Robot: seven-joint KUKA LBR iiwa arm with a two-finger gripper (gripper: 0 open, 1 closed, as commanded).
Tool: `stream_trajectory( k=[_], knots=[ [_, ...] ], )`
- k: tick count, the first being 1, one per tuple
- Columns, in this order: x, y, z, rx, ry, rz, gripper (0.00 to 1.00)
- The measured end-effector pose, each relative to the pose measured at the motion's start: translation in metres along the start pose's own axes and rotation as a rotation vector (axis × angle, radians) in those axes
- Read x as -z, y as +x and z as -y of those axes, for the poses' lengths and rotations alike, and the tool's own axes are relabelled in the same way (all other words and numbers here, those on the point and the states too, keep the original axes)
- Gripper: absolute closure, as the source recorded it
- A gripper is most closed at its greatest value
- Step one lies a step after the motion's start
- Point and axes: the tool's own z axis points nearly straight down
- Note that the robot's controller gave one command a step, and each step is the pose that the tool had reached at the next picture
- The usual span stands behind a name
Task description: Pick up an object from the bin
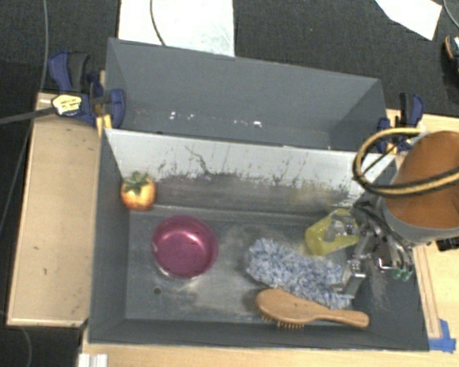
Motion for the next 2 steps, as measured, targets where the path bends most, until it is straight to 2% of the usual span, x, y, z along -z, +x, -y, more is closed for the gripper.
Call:
stream_trajectory(
  k=[1, 2],
  knots=[
    [0.004, -0.002, 0.000, 0.006, 0.002, 0.007, 0.00],
    [-0.069, 0.015, -0.014, -0.028, 0.001, 0.009, 0.00]
  ],
)
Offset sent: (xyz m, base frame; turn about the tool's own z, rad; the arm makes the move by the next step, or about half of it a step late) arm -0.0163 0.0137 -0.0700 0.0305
